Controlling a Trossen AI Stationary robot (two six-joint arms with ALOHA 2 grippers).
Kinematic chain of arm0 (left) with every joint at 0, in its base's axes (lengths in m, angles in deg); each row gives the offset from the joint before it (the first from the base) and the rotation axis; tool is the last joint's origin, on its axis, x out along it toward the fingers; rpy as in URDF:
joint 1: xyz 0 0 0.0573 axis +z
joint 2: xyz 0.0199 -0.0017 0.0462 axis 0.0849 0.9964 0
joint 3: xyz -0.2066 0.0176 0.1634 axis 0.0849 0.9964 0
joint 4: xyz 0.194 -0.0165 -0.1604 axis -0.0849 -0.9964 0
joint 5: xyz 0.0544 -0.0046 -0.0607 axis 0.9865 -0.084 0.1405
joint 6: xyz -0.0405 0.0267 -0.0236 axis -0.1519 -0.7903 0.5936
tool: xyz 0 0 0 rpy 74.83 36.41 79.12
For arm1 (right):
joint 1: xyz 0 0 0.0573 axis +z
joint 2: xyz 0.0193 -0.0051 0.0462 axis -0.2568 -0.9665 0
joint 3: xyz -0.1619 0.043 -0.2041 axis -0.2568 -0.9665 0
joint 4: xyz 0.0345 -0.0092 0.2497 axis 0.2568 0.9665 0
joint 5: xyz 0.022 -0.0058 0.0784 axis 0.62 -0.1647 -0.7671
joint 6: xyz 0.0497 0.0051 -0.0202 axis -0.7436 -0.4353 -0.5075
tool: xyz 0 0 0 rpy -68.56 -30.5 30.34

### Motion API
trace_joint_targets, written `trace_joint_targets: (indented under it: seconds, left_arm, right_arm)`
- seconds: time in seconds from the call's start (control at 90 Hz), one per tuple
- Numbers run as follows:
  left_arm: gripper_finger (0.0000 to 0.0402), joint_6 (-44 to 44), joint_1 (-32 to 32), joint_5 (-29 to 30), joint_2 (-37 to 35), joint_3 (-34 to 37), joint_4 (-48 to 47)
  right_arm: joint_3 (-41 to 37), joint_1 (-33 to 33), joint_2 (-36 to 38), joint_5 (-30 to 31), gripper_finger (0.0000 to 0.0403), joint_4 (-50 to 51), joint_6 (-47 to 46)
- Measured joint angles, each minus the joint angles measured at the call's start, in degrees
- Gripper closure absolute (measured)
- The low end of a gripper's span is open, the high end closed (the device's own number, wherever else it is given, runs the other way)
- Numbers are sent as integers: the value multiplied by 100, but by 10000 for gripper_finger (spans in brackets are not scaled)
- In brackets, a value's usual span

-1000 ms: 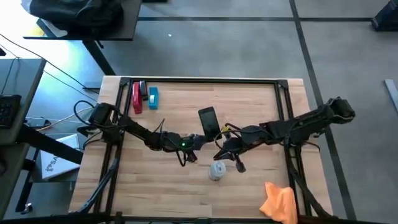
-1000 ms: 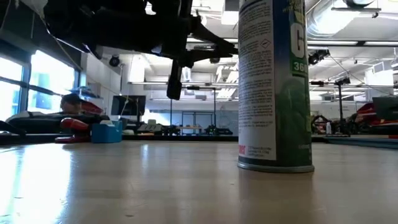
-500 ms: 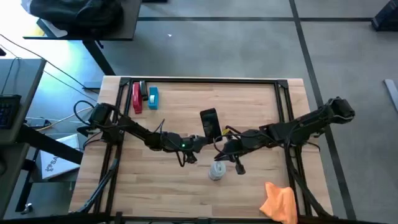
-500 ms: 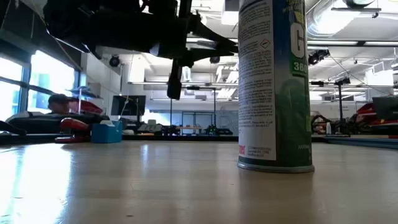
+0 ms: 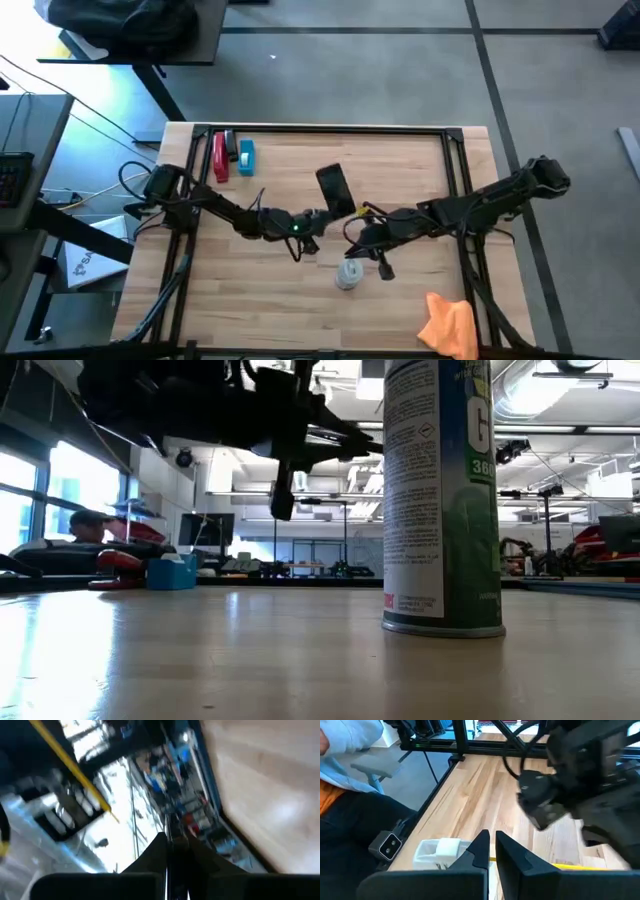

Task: Apply microfiber cloth
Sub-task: Spray the front and back of the black cellphone using the white spray bottle

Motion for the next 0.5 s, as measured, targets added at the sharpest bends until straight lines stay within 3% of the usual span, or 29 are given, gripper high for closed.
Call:
trace_joint_targets:
  seconds: [0.356, 0.5]
  left_arm:
    - [385, 292, -191, -27, -2, 183, -19]
    - [385, 758, 115, -200, -2, 192, 78]
  right_arm:
    - [-2, 0, -2, -3, 403, 18, -56]
    - [-7, 0, -4, -4, 403, 8, -45]
